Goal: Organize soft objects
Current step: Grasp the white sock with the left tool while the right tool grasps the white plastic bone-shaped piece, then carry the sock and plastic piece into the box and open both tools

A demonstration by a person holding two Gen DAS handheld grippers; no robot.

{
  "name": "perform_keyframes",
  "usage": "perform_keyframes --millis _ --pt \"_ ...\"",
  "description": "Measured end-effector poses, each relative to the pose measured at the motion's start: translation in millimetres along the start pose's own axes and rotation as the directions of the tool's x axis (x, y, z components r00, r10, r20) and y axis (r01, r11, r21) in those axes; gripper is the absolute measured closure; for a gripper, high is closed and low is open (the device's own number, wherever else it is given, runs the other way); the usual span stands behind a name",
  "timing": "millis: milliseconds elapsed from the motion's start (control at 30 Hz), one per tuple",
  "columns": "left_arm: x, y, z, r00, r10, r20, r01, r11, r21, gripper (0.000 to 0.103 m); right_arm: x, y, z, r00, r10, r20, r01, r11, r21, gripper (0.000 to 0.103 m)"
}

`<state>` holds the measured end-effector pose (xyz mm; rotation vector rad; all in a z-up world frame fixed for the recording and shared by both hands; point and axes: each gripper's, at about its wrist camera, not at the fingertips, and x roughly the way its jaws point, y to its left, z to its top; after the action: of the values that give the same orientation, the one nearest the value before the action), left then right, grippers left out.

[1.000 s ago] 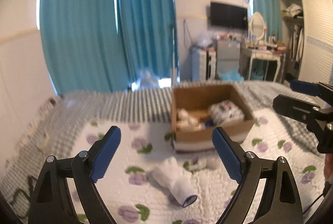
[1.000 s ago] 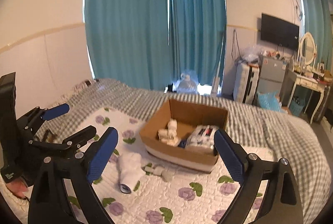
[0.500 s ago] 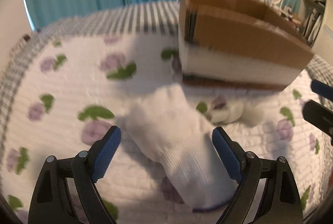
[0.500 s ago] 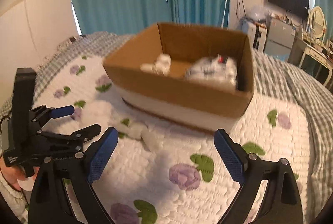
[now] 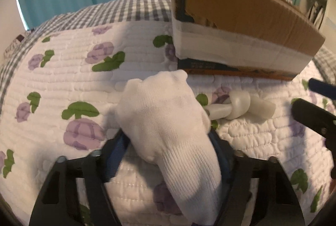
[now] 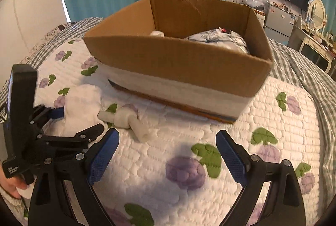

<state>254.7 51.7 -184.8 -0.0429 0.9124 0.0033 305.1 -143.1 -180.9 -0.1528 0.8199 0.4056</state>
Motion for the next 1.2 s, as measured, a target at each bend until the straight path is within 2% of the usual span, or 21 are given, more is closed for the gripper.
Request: perform_keyframes --millis 133,167,433,533,600,633,700,900,1000,1033,1067,1200 --pt "-9.0 4.9 -1.6 1.0 -0.025 0.002 0.025 0.998 -0.058 0.046 11.4 9.6 4.2 0.999 0.042 -0.011 -0.042 0.999 -0.02 0.011" --pt "-12.7 5.7 -2.0 1.0 -0.024 0.007 0.024 0.997 -0.069 0.047 14.9 13.5 4.6 0.999 0.051 -0.017 -0.052 0.998 -0.038 0.014" --pt "-42.1 19.0 -2.3 0.998 0.063 0.031 -0.06 0.995 -0.084 0.047 45.8 38.9 7.8 0.992 0.107 -0.069 -0.115 0.985 -0.129 0.028" --pt "-37.1 33.6 4.8 0.998 0.065 0.024 -0.062 0.993 -0.102 0.047 59.0 48.9 7.5 0.991 0.1 -0.091 -0.114 0.98 -0.161 0.04" --pt "-32.7 37.6 8.3 0.999 0.049 0.019 -0.046 0.993 -0.111 0.047 64.0 52.5 5.9 0.989 0.111 -0.099 -0.126 0.978 -0.166 0.056" --pt "-30.1 38.7 10.4 0.999 0.05 0.018 -0.047 0.993 -0.108 0.047 64.0 54.4 4.8 0.989 0.115 -0.096 -0.13 0.977 -0.17 0.059" --pt "-30.0 37.7 9.2 0.998 0.06 0.024 -0.057 0.994 -0.097 0.047 61.5 58.4 3.2 0.991 0.102 -0.089 -0.117 0.975 -0.188 0.069" --pt "-32.5 27.1 5.3 0.998 0.051 0.022 -0.049 0.997 -0.064 0.047 41.6 52.3 -5.3 0.991 0.105 -0.083 -0.118 0.978 -0.169 0.073" --pt "-42.4 19.4 1.8 0.999 0.042 0.028 -0.04 0.998 -0.049 0.047 23.7 45.7 -11.7 0.994 0.09 -0.069 -0.1 0.982 -0.158 0.074" --pt "-47.0 16.9 1.0 0.999 0.036 0.031 -0.034 0.998 -0.048 0.047 17.0 43.7 -13.1 0.994 0.086 -0.062 -0.094 0.984 -0.153 0.076" --pt "-52.1 13.6 0.6 0.999 0.029 0.035 -0.028 0.999 -0.044 0.047 7.6 40.7 -14.3 0.995 0.084 -0.054 -0.091 0.985 -0.144 0.083" --pt "-77.1 -2.2 -2.3 0.998 0.012 0.064 -0.011 1.0 -0.013 0.047 -24.1 34.2 -16.8 0.997 0.072 -0.027 -0.075 0.991 -0.113 0.083"
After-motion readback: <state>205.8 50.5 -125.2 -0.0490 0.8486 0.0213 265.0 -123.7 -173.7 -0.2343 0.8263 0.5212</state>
